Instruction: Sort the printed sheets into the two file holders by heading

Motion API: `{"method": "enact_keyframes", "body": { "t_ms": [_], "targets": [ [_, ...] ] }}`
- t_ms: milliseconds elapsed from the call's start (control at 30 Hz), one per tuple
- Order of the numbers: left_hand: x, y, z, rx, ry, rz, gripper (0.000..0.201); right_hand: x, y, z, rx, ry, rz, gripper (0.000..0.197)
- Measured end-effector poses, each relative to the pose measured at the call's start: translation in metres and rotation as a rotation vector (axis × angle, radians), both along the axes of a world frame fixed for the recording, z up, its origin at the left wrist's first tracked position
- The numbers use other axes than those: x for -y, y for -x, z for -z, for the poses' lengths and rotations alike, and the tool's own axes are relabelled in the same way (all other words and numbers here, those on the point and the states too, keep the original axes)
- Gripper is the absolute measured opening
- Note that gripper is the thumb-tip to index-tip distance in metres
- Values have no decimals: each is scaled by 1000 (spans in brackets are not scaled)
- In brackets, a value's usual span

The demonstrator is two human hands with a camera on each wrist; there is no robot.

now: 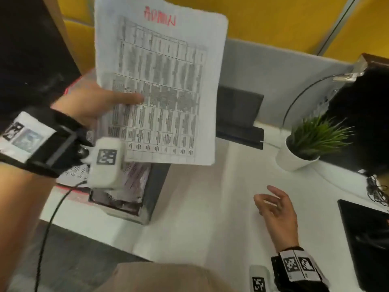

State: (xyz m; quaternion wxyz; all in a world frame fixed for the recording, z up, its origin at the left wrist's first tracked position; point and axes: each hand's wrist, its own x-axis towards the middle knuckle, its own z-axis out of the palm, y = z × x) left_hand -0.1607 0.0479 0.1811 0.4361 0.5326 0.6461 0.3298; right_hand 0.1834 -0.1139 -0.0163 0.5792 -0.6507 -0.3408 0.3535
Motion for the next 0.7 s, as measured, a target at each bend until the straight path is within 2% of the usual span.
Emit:
{"method": "enact_keyframes", "body": {
  "t_ms": [67, 167, 233, 300, 367, 567, 700],
  "targets": [
    [-5, 19, -8, -161, 9, -98, 38, 10, -4, 9, 2, 36, 12, 36],
    [-16, 35, -3, -497, 59, -129, 71, 21, -9, 18, 5, 66, 23, 35],
    [-19, 31, 12, -629, -36, -84, 76, 27, -12, 22, -3, 75, 42, 34],
    [-20, 17, 30, -675, -124, -19, 69, 31, -13, 25, -7, 91, 53, 34],
    [-22, 5, 48, -731, -132, 55, 70, 34, -14, 27, -20, 98, 83, 33],
    [-29, -17, 85, -902, 63, 192, 57, 40, -11, 25, -41, 107, 144, 34],
    [-27, -24, 85, -922, 118, 236, 47, 45, -15, 31, -5, 147, 202, 31]
  ]
}}
